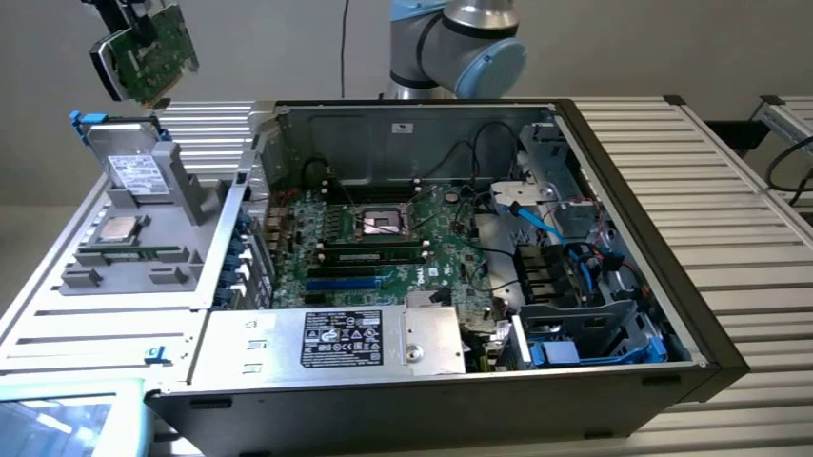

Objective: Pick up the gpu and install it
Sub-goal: 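Pick up the gpu and move the gpu toward the slot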

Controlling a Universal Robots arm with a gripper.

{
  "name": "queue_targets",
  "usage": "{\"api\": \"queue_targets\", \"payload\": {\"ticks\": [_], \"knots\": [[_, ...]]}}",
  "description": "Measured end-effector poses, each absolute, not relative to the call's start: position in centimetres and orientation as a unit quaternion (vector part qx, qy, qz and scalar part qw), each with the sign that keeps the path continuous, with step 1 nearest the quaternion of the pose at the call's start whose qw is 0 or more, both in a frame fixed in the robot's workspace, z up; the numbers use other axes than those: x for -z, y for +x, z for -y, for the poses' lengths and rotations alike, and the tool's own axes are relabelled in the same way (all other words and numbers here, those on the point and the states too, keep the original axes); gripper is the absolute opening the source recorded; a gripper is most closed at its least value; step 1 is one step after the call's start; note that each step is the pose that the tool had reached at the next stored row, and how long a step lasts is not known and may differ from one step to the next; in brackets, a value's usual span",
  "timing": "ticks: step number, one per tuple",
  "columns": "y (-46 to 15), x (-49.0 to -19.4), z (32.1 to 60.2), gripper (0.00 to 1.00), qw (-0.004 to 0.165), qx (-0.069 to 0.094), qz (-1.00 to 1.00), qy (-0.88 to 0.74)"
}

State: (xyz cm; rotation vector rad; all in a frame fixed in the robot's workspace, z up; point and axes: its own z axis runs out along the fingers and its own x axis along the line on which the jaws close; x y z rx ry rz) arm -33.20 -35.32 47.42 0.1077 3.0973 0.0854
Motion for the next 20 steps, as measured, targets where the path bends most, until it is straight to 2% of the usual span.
{"api": "queue_targets", "payload": {"ticks": [3,20], "knots": [[-33.20,-48.37,35.31,0.28,0.021,-0.027,-0.999,0.035],[-33.19,-48.37,35.32,0.28,0.018,-0.031,-0.997,-0.064]]}}
